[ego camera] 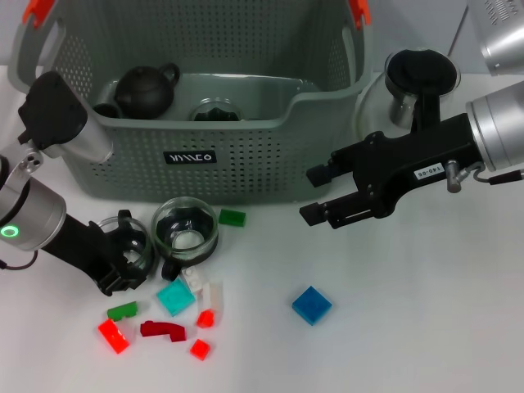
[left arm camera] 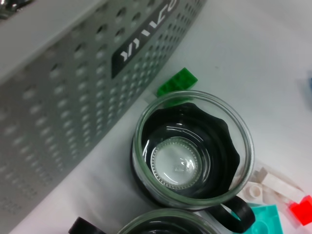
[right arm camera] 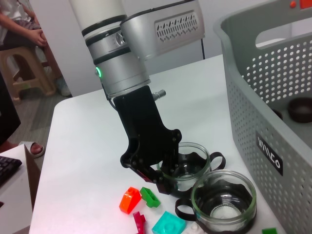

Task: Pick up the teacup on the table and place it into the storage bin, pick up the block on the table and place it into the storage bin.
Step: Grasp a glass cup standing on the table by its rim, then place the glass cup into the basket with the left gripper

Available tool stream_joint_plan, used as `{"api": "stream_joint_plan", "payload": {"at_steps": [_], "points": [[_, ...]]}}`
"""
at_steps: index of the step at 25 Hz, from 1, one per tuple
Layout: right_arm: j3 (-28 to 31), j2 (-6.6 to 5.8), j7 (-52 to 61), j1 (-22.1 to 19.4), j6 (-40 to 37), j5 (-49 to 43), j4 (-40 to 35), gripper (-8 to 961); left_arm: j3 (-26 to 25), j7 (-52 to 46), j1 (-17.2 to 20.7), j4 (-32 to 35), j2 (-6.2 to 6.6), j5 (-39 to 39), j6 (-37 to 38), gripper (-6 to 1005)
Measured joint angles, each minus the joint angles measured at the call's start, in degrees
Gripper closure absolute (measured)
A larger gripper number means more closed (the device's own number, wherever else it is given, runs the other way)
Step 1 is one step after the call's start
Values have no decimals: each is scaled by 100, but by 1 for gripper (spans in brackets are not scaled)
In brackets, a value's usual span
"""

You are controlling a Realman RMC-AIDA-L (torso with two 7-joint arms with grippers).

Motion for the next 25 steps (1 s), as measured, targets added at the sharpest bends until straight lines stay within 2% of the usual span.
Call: {"api": "stream_joint_plan", "payload": {"at_steps": [3,8,13,17,21,25], "points": [[23,-1,-4,-1,2,0,0,271,0,3,0,-10,7,0,43,933],[48,-1,-6,-7,6,6,0,271,-43,-1,8,-183,43,-3,312,939],[56,-1,-7,-5,6,13,0,273,-168,-25,134,-895,109,-58,1136,944],[56,3,-8,4,5,58,0,275,-638,7,123,-1570,137,-154,1924,949],[66,-1,-54,-12,-4,201,0,277,-926,6,115,-2087,167,-429,2332,949],[98,-7,-71,-26,-34,231,0,280,-1001,-101,114,-2366,197,-593,2453,945]]}}
